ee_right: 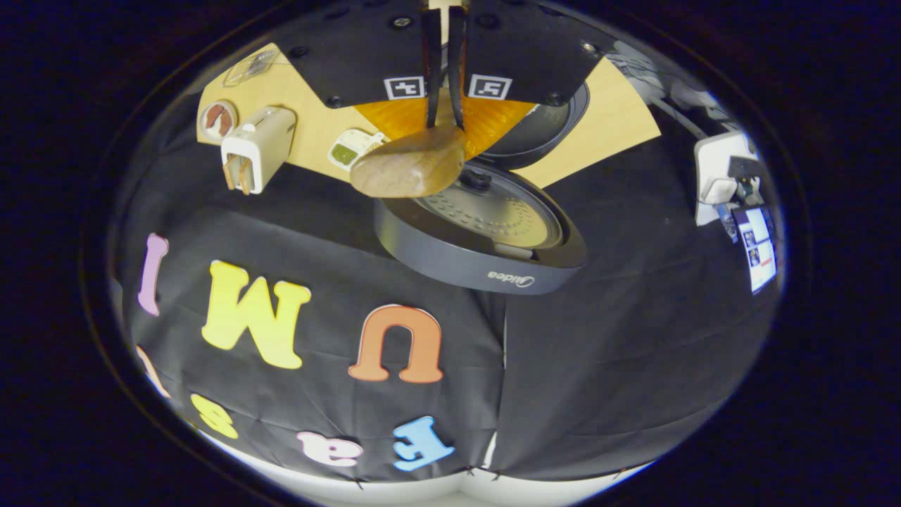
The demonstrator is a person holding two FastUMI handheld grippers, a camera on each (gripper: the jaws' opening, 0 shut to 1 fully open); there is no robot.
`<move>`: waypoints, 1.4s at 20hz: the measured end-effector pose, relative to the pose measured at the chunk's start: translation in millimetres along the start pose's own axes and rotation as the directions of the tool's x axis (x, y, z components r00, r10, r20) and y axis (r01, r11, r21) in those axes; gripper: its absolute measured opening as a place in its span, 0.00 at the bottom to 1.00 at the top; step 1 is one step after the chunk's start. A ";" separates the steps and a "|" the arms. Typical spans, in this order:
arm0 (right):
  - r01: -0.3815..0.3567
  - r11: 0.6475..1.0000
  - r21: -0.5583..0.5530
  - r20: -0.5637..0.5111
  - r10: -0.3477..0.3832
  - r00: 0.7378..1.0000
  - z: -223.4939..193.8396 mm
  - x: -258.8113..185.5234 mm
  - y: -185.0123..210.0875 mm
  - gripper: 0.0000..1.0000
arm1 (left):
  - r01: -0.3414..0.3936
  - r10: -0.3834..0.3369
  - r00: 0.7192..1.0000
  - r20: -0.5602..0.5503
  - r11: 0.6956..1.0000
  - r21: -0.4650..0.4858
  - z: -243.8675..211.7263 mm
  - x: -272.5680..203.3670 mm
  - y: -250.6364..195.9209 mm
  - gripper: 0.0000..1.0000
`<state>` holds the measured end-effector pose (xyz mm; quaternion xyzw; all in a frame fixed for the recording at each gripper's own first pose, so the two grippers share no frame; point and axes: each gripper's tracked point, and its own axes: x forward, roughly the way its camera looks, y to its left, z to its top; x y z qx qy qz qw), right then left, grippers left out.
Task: Close the left gripper, press the button to open the rice cooker; take a wooden spoon from the chopstick holder with the right hand, scoop a spoonful of rice and pour it into the rice cooker, then put the wooden spoon back into the chopstick holder.
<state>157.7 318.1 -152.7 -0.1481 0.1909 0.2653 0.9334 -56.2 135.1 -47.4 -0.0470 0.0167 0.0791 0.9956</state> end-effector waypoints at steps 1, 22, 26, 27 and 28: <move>0.007 0.999 -0.047 0.017 -0.006 1.000 4.3 -2.0 2.1 0.09 | 0.003 -0.003 1.000 0.000 1.000 0.000 0.4 -1.2 0.1 0.95; -0.114 0.911 0.397 0.032 0.110 0.993 10.9 -82.1 -54.3 0.09 | 0.138 -0.138 0.990 -0.020 0.990 0.027 3.4 28.3 -50.5 0.94; -0.004 0.854 0.521 0.006 0.001 1.000 -15.1 -113.8 -139.4 0.09 | 0.173 -0.173 0.985 -0.021 0.984 0.030 6.8 38.8 -79.1 0.95; 0.036 0.838 0.545 -0.009 -0.037 0.999 -26.3 -121.8 -163.3 0.09 | 0.188 -0.187 0.982 -0.019 0.982 0.026 8.1 40.7 -88.2 0.95; 0.071 0.820 0.568 -0.025 -0.070 0.997 -37.1 -128.5 -184.2 0.09 | 0.205 -0.204 0.979 -0.019 0.979 0.023 9.9 43.2 -98.7 0.95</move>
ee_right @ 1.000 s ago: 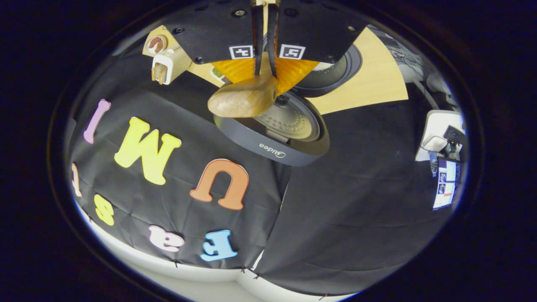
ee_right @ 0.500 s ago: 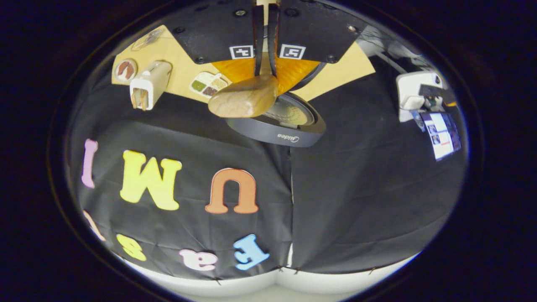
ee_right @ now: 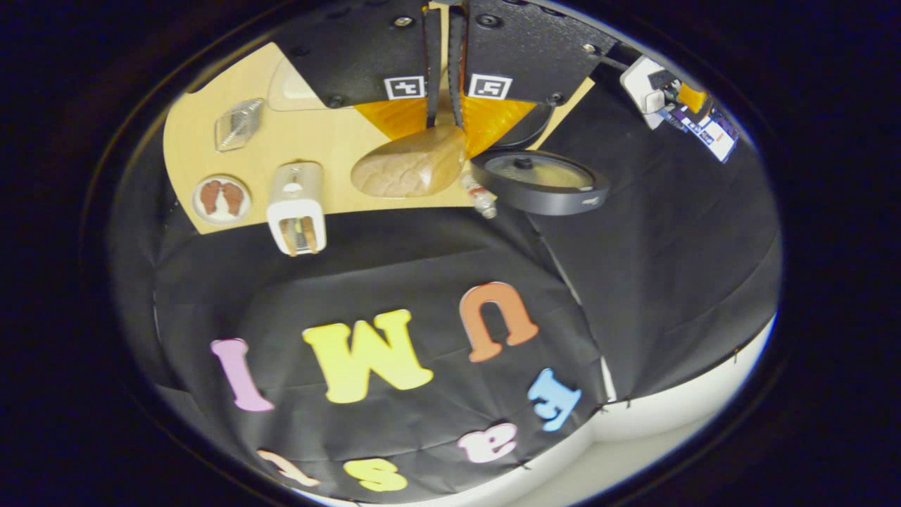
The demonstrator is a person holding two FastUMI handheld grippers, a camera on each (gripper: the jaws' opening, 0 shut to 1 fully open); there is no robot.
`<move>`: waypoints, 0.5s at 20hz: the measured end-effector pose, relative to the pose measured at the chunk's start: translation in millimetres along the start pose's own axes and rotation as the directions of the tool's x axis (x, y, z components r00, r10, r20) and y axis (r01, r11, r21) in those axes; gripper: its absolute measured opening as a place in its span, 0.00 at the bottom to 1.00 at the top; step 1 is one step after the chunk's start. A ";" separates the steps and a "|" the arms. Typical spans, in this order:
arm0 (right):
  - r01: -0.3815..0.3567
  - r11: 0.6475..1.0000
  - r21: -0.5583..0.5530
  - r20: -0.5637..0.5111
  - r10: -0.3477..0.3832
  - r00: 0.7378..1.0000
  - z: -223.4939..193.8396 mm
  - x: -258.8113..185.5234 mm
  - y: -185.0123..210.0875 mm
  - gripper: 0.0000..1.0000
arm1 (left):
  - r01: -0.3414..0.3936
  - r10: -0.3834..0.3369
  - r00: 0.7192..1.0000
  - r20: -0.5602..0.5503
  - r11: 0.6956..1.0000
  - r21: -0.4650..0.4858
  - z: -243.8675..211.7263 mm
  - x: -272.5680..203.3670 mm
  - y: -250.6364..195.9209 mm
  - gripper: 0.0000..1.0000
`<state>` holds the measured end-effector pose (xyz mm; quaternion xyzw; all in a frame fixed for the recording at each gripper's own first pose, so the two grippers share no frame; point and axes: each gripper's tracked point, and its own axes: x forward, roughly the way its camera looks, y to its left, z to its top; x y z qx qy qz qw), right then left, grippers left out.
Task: Close the left gripper, press the button to open the rice cooker; take a wooden spoon from the chopstick holder with the right hand, scoop a spoonful of rice and pour it into the rice cooker, then put the wooden spoon back into the chopstick holder.
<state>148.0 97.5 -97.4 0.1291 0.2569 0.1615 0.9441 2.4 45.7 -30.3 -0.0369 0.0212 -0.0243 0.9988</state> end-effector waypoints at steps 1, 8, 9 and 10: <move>0.032 0.999 0.022 0.006 -0.032 0.999 6.8 -11.7 -21.8 0.09 | 0.014 -0.014 1.000 -0.003 1.000 0.001 -0.8 5.9 -7.7 0.95; 0.258 0.955 0.144 -0.006 -0.260 0.966 8.1 -45.6 -176.5 0.09 | 0.030 -0.030 0.999 0.015 0.999 -0.030 13.7 49.8 -39.8 0.95; 0.278 0.949 0.146 -0.010 -0.280 0.960 7.0 -44.8 -195.1 0.09 | 0.029 -0.028 0.999 0.017 0.999 -0.038 15.1 53.9 -44.1 0.95; 0.303 0.943 0.137 -0.016 -0.304 0.952 5.7 -43.4 -214.9 0.09 | 0.024 -0.023 1.000 0.019 0.999 -0.039 16.2 56.8 -47.5 0.94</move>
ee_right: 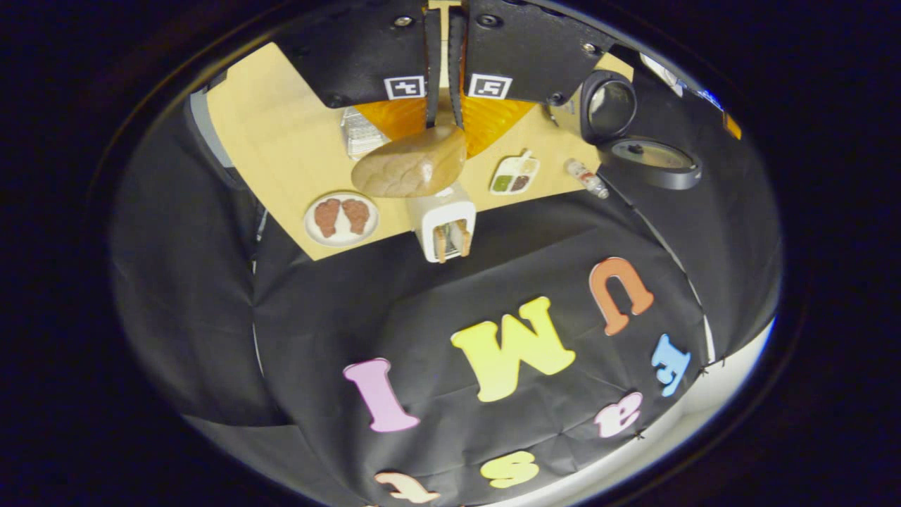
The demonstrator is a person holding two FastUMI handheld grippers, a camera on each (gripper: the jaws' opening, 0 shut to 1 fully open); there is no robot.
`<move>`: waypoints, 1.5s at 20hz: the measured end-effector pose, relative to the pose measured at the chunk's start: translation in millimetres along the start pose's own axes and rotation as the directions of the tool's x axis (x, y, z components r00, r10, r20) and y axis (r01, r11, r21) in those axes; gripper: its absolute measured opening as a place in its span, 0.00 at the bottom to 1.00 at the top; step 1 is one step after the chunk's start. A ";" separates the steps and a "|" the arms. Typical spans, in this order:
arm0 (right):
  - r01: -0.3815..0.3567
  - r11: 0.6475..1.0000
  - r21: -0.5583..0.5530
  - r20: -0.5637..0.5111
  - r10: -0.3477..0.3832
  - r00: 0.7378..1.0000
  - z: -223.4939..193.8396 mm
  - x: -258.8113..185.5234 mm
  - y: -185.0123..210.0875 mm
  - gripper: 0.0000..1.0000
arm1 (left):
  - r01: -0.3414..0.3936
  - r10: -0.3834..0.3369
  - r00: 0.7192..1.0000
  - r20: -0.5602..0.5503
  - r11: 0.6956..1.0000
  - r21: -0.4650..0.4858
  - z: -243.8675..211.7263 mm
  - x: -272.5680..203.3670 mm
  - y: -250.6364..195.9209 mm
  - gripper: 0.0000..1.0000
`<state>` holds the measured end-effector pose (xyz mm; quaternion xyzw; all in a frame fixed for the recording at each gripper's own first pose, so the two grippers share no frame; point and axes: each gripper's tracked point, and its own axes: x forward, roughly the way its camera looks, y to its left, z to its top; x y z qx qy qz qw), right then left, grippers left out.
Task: Close the left gripper, press the button to open the rice cooker; take a wooden spoon from the chopstick holder with the right hand, scoop a spoonful of rice and pour it into the rice cooker, then put the wooden spoon back into the chopstick holder.
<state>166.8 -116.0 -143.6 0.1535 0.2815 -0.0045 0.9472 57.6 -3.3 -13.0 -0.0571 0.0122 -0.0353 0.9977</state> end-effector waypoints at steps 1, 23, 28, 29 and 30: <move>0.026 1.000 -0.012 -0.005 -0.027 1.000 0.0 9.4 -16.9 0.09 | -0.009 0.009 1.000 0.001 1.000 0.004 0.6 3.6 -1.5 0.95; 0.022 0.999 0.044 -0.162 -0.015 0.987 -76.4 146.4 -111.3 0.18 | -0.134 0.136 0.990 -0.022 0.988 0.075 16.4 57.4 -17.5 0.95; 0.082 0.997 0.002 -0.081 -0.082 0.993 -47.1 114.2 -126.8 0.68 | -0.134 0.133 0.991 0.018 0.986 0.095 32.6 68.6 -10.1 0.94; 0.108 0.994 -0.004 -0.061 -0.108 0.992 -39.3 105.8 -132.9 0.79 | -0.133 0.132 0.991 0.022 0.987 0.094 34.8 72.1 -8.0 0.94; 0.122 0.993 -0.009 -0.032 -0.122 0.992 -31.6 98.5 -134.8 0.90 | -0.137 0.135 0.990 0.027 0.986 0.096 38.1 75.5 -3.7 0.94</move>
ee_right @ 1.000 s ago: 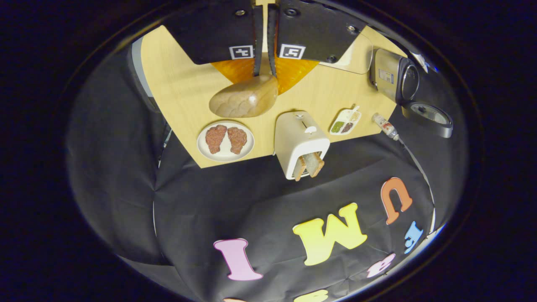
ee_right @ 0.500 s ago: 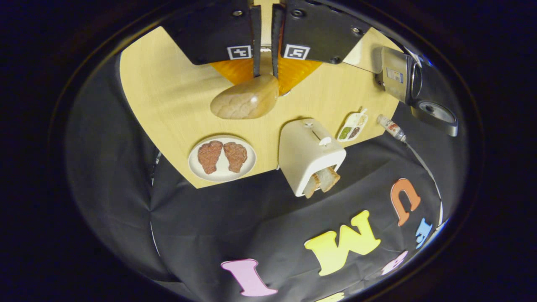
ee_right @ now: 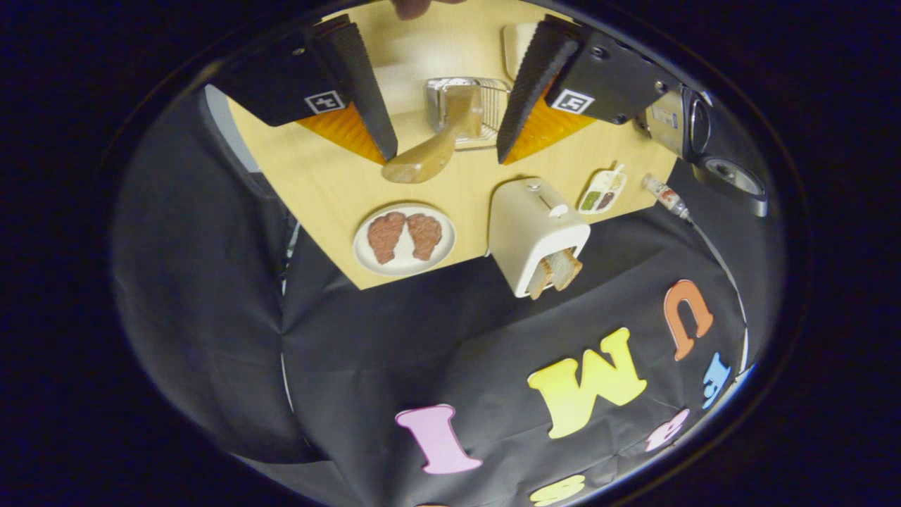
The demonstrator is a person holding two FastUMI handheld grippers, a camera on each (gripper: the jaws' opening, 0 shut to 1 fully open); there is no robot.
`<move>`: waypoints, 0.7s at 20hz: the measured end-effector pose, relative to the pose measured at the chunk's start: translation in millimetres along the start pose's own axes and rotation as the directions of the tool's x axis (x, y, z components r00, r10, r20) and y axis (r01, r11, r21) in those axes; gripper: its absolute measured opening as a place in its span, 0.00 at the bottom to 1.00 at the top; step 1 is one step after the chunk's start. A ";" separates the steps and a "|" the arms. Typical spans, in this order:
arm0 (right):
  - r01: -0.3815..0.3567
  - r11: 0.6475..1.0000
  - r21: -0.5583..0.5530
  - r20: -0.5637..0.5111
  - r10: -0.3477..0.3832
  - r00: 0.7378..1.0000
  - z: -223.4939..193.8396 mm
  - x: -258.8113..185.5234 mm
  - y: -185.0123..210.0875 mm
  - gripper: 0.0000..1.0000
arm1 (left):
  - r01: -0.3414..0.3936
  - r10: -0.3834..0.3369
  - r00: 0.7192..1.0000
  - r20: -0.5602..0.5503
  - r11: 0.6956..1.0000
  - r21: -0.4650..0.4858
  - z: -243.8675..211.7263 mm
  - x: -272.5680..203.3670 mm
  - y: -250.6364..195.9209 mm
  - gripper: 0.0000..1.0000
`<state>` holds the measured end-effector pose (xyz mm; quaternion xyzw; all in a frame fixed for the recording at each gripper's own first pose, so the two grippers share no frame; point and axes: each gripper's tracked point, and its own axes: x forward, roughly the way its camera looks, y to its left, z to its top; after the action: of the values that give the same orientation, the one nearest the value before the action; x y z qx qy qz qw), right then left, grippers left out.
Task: Close the left gripper, press the button to open the rice cooker; take a wooden spoon from the chopstick holder with the right hand, scoop a spoonful of rice and pour it into the rice cooker, then put the wooden spoon back into the chopstick holder.
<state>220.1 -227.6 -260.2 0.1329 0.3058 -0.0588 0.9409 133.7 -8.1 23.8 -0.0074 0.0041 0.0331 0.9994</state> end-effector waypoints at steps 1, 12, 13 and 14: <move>0.016 1.000 -0.008 0.028 -0.016 0.999 9.6 -9.8 -2.5 0.92 | -0.006 0.006 1.000 0.006 1.000 0.009 2.8 5.2 4.7 0.94; 0.094 0.969 -0.230 0.286 -0.025 0.958 58.7 -129.2 17.2 1.00 | -0.080 0.082 0.996 -0.036 0.996 0.049 -3.8 93.9 48.7 0.94; 0.104 0.967 -0.235 0.296 -0.031 0.955 55.3 -138.4 14.5 1.00 | -0.082 0.085 0.995 -0.053 0.995 0.052 -6.5 100.8 50.1 0.94; 0.112 0.965 -0.236 0.299 -0.038 0.954 49.9 -146.2 11.5 1.00 | -0.082 0.086 0.993 -0.075 0.995 0.051 -10.8 107.4 50.9 0.94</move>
<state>132.4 -226.5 -132.5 -0.0085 0.1735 -0.0746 0.9820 237.4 49.6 11.3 0.0154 0.0438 0.0746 0.9961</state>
